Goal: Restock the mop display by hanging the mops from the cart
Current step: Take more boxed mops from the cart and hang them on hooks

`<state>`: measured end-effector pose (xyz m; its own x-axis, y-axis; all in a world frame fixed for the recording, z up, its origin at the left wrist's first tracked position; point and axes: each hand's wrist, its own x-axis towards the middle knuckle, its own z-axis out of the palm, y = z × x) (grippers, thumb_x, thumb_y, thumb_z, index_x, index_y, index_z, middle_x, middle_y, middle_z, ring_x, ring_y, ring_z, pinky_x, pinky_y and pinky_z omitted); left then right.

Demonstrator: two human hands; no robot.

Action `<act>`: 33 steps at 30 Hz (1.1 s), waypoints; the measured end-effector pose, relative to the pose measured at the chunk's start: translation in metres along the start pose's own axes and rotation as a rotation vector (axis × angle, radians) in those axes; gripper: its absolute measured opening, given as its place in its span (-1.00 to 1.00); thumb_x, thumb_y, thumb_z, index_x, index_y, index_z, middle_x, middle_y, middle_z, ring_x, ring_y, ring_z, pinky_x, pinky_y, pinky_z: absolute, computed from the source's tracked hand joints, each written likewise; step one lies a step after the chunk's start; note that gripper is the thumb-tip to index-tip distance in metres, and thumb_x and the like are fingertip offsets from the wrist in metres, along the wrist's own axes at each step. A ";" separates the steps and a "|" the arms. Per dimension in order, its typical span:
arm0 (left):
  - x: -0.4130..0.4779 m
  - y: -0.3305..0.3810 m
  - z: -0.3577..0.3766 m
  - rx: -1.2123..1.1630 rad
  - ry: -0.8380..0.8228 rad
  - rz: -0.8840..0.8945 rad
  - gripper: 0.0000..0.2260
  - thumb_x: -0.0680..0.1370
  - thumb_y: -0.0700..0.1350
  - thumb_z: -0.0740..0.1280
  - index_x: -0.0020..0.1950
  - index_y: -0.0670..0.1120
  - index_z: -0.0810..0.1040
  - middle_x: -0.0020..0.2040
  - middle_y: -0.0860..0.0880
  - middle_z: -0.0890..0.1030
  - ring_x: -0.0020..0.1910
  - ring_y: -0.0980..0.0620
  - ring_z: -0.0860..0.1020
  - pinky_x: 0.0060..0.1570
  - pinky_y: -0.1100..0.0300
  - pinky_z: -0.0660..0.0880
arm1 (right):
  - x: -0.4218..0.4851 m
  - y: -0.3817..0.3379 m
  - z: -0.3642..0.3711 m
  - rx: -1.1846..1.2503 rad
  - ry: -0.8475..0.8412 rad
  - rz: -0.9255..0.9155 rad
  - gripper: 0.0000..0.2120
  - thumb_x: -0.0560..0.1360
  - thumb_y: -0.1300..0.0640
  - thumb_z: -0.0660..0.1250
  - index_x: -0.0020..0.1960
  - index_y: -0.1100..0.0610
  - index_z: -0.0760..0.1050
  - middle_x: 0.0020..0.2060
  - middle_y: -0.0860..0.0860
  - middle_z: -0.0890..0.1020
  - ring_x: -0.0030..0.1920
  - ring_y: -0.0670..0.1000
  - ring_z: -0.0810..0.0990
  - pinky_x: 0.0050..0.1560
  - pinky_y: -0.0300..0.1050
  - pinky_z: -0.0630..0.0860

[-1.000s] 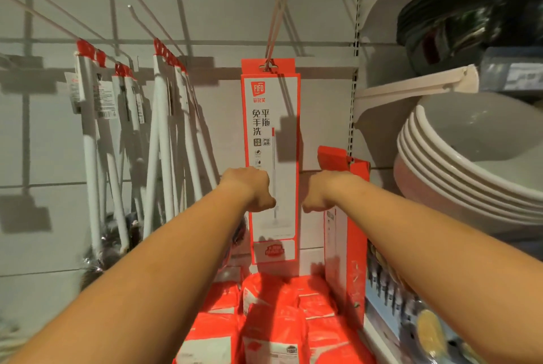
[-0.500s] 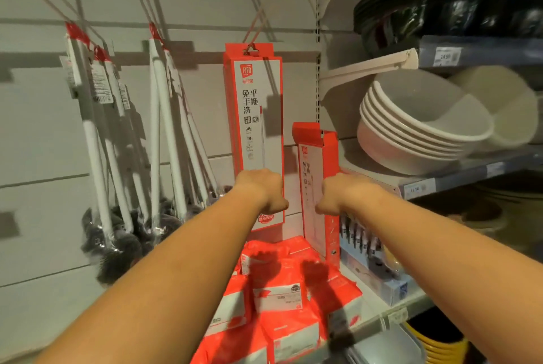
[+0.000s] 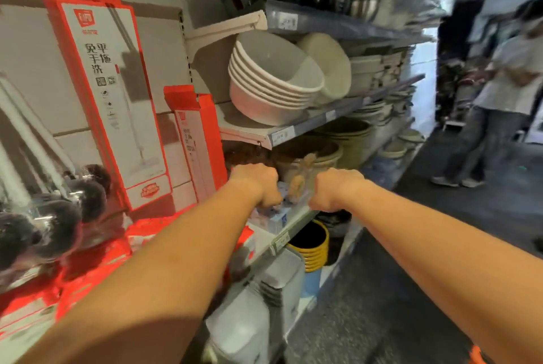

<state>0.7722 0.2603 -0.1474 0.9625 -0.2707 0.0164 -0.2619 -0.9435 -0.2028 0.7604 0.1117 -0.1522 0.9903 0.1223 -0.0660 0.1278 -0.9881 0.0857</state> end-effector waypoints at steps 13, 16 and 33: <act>0.011 0.285 0.000 -0.047 -0.026 0.520 -0.79 0.56 0.04 0.22 -0.03 -0.07 0.53 0.05 -0.11 0.58 -0.12 -0.11 0.45 -0.17 0.11 0.34 | -0.157 0.225 0.088 -0.034 -0.189 0.486 -0.79 0.50 0.00 0.20 0.02 0.10 0.48 -0.07 0.04 0.53 -0.01 0.14 0.55 -0.10 -0.09 0.39; -0.005 0.352 -0.004 -0.037 -0.013 0.610 -0.76 0.55 0.03 0.23 0.06 -0.07 0.58 0.09 -0.12 0.60 0.03 -0.15 0.55 -0.16 0.13 0.35 | -0.202 0.271 0.107 -0.034 -0.183 0.562 -0.65 0.52 -0.07 0.18 0.18 0.09 0.52 0.13 0.07 0.58 0.13 0.15 0.57 0.02 -0.05 0.45; -0.107 0.603 -0.019 0.036 0.000 0.982 -0.69 0.58 0.08 0.20 0.16 -0.08 0.55 0.17 -0.11 0.57 0.13 -0.12 0.54 -0.07 0.09 0.38 | -0.412 0.414 0.179 0.071 -0.304 0.879 -0.55 0.57 -0.07 0.13 0.37 0.12 0.39 0.32 0.08 0.47 0.32 0.13 0.43 0.26 -0.02 0.38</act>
<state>0.5098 -0.2836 -0.2529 0.3182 -0.9317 -0.1754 -0.9434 -0.2928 -0.1559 0.3956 -0.3641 -0.2674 0.6716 -0.6922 -0.2642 -0.6746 -0.7188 0.1680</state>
